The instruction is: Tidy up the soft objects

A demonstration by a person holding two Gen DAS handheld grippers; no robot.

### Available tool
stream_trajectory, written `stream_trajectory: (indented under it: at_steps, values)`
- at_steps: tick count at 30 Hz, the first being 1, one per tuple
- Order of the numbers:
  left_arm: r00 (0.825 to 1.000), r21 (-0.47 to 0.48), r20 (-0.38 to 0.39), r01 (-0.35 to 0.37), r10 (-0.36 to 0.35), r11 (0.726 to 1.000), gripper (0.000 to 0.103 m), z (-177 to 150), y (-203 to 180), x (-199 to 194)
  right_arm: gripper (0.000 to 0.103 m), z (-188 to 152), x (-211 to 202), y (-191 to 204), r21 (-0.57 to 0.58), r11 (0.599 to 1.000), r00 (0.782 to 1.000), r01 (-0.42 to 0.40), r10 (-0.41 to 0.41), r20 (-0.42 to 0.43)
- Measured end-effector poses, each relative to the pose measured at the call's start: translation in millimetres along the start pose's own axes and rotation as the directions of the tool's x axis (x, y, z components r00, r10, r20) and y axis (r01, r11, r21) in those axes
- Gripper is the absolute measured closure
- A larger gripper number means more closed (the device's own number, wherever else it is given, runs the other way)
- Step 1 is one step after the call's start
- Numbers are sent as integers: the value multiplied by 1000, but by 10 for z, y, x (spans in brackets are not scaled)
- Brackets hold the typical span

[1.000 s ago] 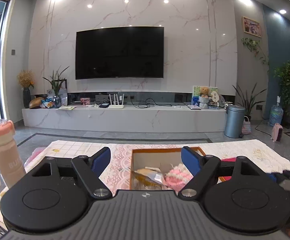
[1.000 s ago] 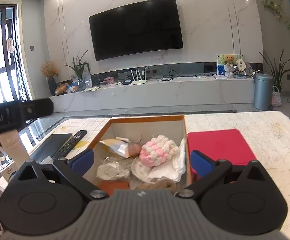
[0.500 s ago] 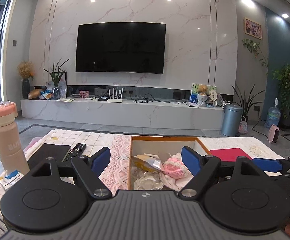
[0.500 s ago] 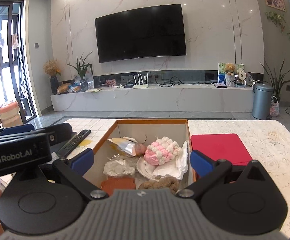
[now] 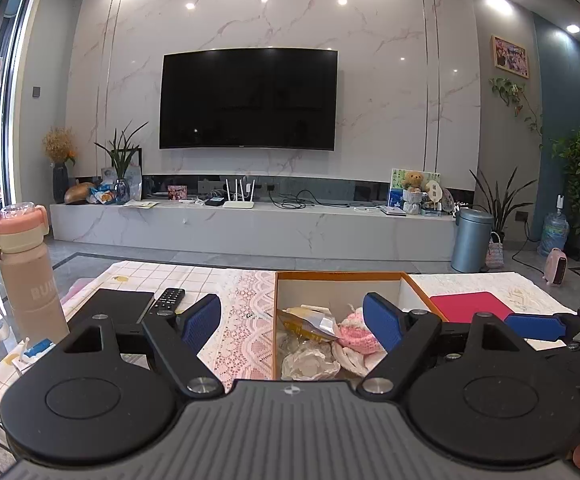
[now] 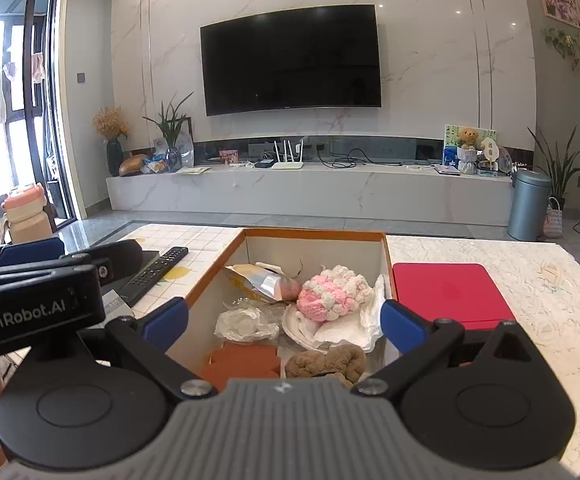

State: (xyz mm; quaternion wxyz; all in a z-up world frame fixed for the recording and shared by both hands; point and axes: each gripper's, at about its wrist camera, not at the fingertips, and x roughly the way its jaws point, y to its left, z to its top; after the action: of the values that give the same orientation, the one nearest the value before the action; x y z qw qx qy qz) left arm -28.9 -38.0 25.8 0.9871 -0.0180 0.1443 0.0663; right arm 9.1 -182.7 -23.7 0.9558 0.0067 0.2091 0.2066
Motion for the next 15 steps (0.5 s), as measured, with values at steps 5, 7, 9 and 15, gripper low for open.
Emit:
stream_trajectory:
  at_steps: [5, 7, 9, 15]
  values:
    - [1000, 3, -8, 10, -10, 1000, 8, -34, 5, 7, 3, -25, 27, -12, 2, 1000, 1000, 4, -4, -9]
    - [1000, 6, -12, 12, -12, 1000, 8, -40, -3, 7, 3, -35, 44, -20, 5, 1000, 1000, 5, -5, -14]
    - [1000, 9, -10, 19, -18, 1000, 8, -43, -6, -7, 3, -47, 61, -34, 16, 1000, 1000, 3, -3, -18]
    - [1000, 18, -3, 14, -14, 1000, 8, -52, -11, -21, 3, -73, 92, -68, 48, 999, 1000, -9, 10, -26]
